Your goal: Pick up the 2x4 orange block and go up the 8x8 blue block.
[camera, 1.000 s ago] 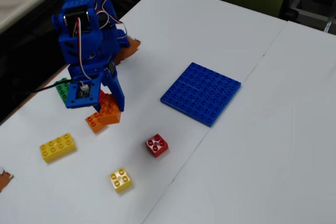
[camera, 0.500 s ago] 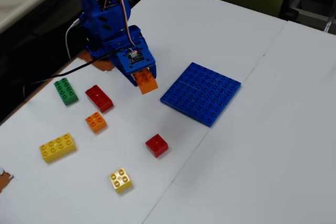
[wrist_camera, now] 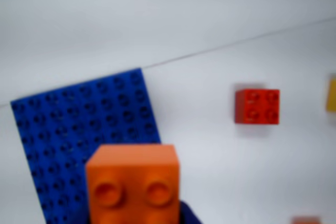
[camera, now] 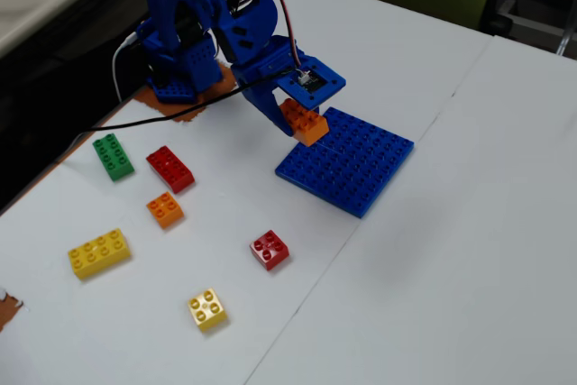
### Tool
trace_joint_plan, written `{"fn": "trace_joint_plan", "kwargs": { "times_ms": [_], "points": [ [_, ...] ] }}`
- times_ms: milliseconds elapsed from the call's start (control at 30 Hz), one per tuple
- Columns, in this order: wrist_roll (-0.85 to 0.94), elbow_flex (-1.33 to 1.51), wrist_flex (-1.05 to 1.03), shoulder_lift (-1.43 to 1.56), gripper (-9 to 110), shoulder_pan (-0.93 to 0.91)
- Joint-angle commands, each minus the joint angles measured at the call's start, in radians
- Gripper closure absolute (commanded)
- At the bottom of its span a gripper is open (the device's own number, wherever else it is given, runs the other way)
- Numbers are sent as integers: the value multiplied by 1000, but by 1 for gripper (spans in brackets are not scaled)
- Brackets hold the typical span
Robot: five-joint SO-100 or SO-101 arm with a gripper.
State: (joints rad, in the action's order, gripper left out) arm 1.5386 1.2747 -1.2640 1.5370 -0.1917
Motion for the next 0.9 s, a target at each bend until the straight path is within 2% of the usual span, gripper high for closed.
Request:
{"fn": "trace_joint_plan", "kwargs": {
  "times_ms": [0,867],
  "points": [
    [-20,-34,46,-23,101,35],
    [-72,-230,17,-304,101,104]
  ]
}}
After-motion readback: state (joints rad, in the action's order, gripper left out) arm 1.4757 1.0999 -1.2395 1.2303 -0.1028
